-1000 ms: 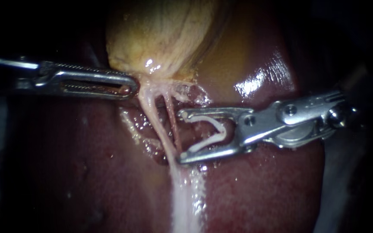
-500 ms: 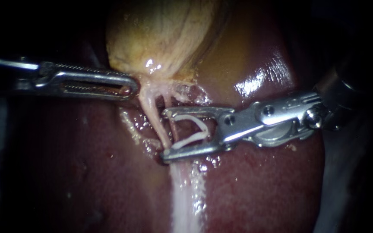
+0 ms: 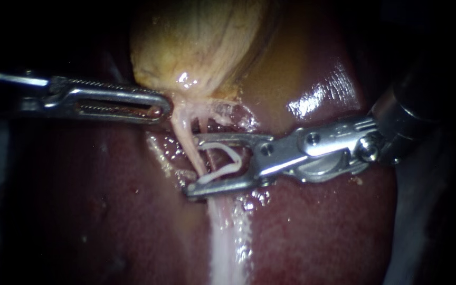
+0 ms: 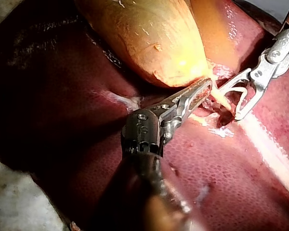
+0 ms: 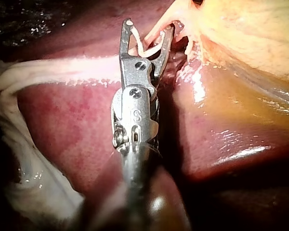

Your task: Clipping first clip left tube

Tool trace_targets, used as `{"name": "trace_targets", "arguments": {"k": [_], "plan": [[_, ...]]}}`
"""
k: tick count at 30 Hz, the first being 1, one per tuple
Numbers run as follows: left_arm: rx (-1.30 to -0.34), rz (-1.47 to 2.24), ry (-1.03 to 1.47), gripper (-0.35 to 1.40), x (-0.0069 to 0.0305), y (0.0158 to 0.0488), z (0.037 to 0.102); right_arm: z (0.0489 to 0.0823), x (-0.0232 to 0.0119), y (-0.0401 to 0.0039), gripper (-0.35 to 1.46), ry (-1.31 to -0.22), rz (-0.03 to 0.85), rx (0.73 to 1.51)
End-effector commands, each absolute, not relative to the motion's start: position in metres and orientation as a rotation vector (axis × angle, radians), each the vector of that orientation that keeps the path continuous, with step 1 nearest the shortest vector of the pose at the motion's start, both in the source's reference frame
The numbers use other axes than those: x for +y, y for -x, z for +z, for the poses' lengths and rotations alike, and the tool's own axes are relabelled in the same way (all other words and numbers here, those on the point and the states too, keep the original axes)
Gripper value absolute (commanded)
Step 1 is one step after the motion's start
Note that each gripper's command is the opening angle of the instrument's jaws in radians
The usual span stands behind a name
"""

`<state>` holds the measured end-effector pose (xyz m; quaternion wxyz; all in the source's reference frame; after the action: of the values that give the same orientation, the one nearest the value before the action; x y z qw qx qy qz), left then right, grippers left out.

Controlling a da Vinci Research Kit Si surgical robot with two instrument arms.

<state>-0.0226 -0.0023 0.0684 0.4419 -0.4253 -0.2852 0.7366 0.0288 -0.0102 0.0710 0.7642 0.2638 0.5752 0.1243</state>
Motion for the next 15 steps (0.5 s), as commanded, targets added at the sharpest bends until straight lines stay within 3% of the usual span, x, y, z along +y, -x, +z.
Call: {"name": "trace_targets", "arguments": {"k": [1, 15], "plan": [[-0.708, 1.828, 1.055, -0.35, -0.0023, 0.0226, 0.0684, 0.0711, -0.0103, -0.0288, 0.5, -0.574, 0.269, 1.251], [-0.707, 1.827, 1.055, -0.35, -0.0023, 0.0227, 0.0684, 0.0721, -0.013, -0.0298, 0.5, -0.642, 0.258, 1.222]]}}
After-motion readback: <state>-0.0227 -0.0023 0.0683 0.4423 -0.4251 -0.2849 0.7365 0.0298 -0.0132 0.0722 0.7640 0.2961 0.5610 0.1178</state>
